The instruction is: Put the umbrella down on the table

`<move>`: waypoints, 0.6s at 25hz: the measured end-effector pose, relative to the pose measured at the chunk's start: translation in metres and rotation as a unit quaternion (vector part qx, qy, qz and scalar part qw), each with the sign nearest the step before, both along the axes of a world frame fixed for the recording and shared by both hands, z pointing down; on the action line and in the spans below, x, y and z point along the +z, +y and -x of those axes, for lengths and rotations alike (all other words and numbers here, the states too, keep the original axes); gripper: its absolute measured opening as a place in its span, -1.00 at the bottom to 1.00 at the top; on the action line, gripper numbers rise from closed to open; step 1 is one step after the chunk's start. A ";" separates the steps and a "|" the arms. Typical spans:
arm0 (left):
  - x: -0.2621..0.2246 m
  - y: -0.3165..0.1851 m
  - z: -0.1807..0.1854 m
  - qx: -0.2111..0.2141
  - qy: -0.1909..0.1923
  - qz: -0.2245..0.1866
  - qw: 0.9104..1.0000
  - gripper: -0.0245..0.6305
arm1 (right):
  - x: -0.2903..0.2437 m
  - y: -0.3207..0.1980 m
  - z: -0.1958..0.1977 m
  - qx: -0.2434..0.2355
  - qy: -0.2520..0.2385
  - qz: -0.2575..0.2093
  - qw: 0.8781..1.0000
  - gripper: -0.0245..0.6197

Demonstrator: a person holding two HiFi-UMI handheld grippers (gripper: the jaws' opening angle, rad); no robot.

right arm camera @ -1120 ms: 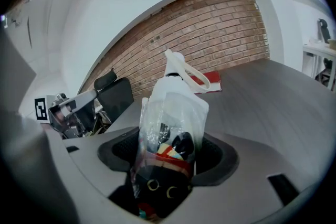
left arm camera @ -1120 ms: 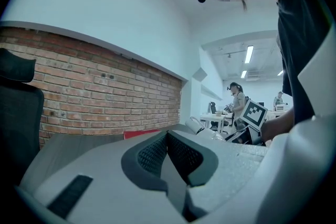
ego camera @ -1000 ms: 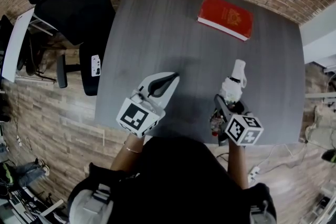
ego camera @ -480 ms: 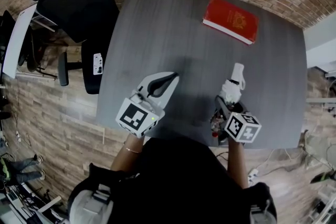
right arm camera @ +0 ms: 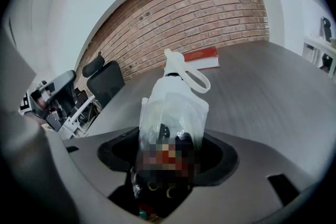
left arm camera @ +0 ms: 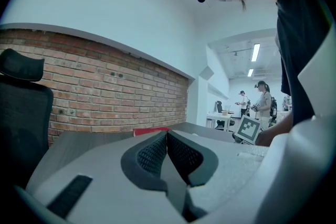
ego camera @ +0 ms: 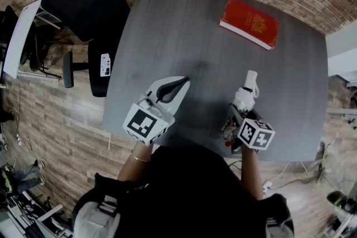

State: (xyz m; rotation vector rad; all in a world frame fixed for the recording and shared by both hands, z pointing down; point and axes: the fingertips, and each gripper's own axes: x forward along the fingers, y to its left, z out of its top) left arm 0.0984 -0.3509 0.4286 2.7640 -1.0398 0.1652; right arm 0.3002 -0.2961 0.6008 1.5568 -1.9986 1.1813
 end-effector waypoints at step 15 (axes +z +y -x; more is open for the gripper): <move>0.003 -0.001 0.004 -0.004 -0.008 -0.004 1.000 -0.92 | 0.022 -0.004 -0.005 0.008 0.030 0.016 0.999 -0.02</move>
